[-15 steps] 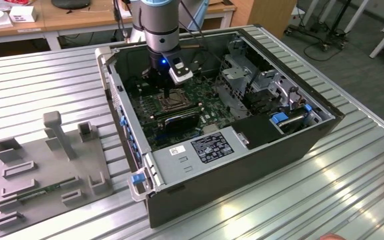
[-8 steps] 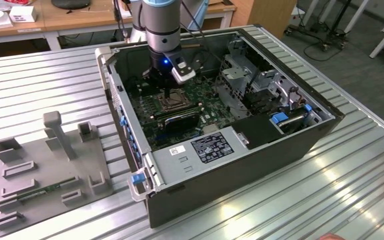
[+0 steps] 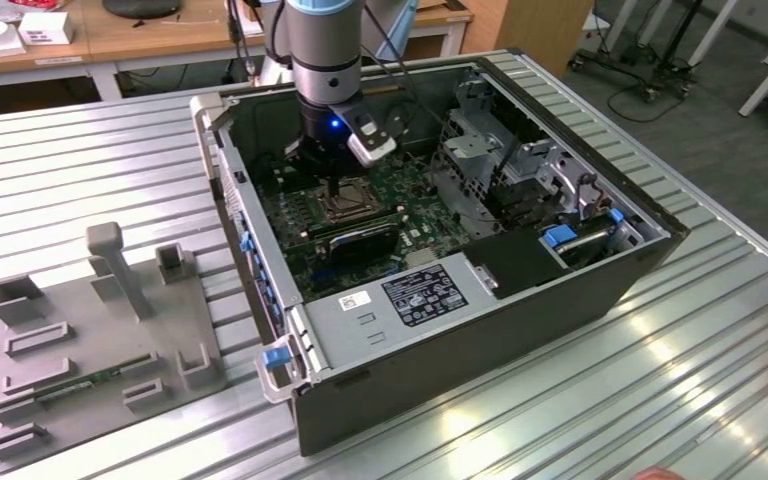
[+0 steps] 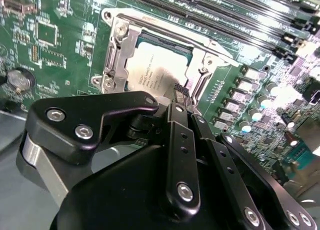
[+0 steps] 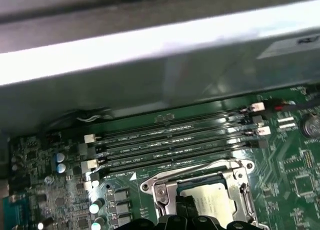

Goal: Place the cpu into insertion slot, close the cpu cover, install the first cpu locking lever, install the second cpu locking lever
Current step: 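Install the first cpu locking lever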

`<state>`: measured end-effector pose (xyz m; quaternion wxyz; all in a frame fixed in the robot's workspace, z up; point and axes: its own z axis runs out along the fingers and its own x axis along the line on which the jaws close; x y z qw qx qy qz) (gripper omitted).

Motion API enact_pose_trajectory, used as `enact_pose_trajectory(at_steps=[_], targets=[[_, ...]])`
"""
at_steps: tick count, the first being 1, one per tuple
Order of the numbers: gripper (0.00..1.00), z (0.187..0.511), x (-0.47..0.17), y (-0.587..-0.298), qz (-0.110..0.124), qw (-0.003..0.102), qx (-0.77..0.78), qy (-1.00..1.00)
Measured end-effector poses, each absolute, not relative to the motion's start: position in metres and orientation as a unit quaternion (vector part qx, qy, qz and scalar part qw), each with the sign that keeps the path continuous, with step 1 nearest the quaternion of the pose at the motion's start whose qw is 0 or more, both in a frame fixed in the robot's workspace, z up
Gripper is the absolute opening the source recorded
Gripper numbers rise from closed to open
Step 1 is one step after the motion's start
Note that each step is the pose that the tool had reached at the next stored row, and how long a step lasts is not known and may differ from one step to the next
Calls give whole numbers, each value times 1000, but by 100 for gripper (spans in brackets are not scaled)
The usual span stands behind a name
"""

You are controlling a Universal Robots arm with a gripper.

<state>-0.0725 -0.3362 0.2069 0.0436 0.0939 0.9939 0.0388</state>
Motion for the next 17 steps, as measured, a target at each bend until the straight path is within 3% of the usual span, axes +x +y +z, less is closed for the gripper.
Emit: enact_pose_trajectory(at_steps=[17], targets=[[10, 207, -69, -336, 39, 42, 86, 995]])
